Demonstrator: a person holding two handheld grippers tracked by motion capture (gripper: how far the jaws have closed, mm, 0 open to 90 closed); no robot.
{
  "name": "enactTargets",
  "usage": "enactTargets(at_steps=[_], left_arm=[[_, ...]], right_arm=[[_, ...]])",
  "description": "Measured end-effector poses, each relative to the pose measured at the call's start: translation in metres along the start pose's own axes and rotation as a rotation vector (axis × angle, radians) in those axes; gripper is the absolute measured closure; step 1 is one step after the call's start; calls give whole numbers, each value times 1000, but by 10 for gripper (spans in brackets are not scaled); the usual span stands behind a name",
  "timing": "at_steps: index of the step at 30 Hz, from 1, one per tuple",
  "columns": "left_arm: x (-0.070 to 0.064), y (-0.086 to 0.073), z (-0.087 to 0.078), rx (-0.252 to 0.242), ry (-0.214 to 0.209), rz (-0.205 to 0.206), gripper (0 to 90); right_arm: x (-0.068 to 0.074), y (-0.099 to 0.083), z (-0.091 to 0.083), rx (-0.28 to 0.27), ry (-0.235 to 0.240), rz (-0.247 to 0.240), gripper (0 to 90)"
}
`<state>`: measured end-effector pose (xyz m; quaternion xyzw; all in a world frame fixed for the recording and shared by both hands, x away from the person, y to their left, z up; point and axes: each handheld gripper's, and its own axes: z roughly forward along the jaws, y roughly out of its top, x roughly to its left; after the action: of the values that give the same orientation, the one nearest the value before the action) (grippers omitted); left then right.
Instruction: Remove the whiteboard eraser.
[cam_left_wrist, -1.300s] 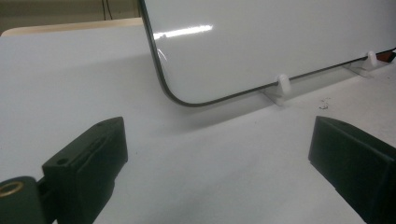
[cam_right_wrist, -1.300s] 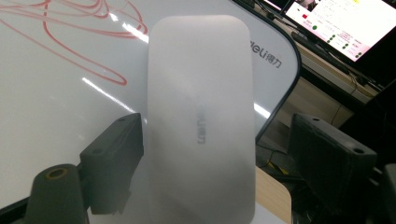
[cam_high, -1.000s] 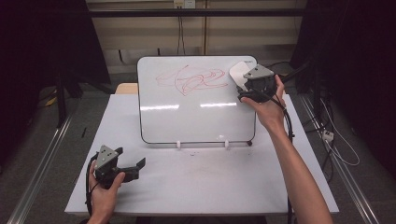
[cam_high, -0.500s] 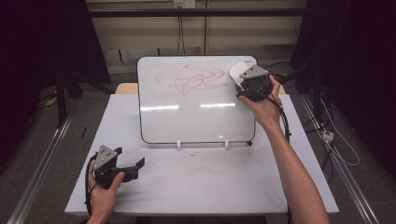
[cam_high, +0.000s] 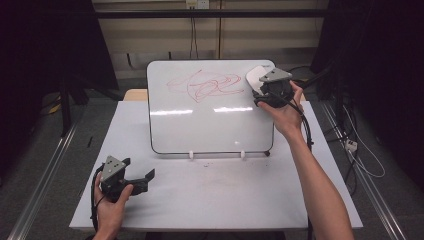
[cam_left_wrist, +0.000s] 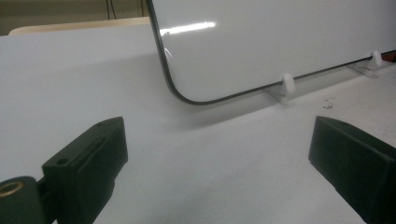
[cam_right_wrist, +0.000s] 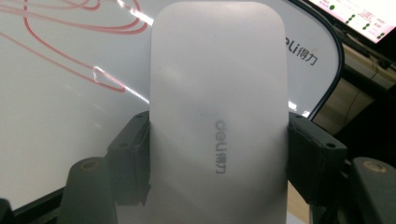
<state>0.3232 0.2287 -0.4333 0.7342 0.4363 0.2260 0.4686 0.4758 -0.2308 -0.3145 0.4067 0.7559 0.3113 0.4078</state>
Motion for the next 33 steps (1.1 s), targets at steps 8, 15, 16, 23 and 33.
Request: enactTargets(at_steps=[8, 15, 16, 23, 33], left_arm=[[1, -1, 0, 0, 6, -13, 44], [1, -1, 1, 7, 0, -6, 43], [1, -2, 1, 8, -1, -7, 43], [3, -3, 1, 12, 0, -15, 43], [3, -2, 0, 6, 1, -12, 43]], right_arm=[[-10, -4, -5, -34, 65, 103, 316], [-7, -1, -14, -59, 71, 87, 316], [-6, -1, -15, -65, 72, 87, 316], [2, -6, -24, -108, 87, 92, 316], [11, -6, -35, -162, 100, 100, 316]])
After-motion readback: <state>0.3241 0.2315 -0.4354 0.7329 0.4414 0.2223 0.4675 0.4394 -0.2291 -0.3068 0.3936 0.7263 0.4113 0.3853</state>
